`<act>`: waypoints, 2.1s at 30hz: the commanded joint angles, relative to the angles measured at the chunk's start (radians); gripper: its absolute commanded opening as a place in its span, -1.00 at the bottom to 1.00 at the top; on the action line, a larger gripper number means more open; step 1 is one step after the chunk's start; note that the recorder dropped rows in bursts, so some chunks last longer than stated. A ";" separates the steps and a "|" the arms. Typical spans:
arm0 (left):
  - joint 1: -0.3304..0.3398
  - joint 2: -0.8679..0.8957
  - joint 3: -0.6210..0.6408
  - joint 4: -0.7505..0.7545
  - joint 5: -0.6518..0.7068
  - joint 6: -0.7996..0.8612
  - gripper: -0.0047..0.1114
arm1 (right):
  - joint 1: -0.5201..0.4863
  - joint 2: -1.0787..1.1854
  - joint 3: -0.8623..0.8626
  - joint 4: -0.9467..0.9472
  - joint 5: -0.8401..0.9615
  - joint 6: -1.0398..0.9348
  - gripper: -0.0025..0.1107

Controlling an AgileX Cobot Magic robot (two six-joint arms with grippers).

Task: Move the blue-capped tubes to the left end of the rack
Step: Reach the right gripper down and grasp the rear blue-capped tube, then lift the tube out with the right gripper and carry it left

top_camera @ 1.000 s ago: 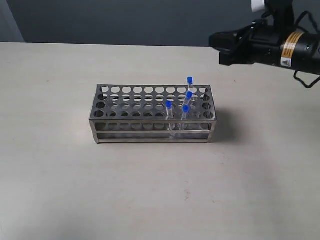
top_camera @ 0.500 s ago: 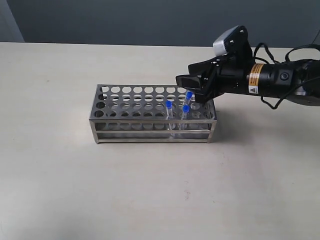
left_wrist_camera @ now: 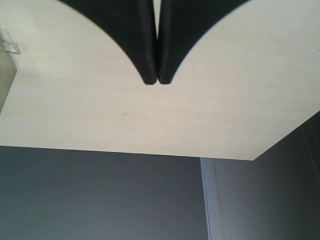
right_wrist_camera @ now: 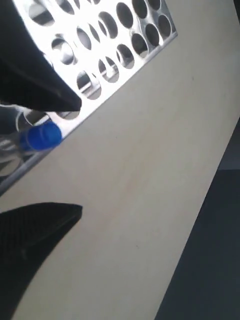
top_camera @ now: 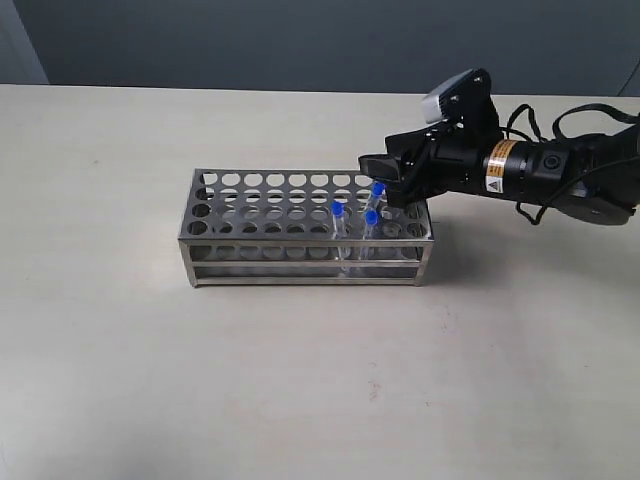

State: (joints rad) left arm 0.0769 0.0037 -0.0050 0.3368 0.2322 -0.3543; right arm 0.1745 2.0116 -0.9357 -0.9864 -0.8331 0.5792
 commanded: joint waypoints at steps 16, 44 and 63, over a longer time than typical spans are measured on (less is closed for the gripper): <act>-0.007 -0.004 0.003 -0.004 0.000 -0.003 -0.91 | 0.007 0.005 -0.044 -0.056 0.051 0.094 -0.95; -0.007 -0.004 0.003 -0.004 0.000 -0.003 -0.91 | 0.289 -0.159 -0.344 -0.211 0.199 0.281 -0.96; -0.007 -0.004 0.003 -0.002 0.000 -0.003 -0.91 | 0.448 0.163 -0.646 -0.220 0.303 0.403 -0.96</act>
State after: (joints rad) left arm 0.0769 0.0037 -0.0050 0.3368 0.2322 -0.3543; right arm 0.6145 2.1702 -1.5718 -1.2042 -0.5533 0.9769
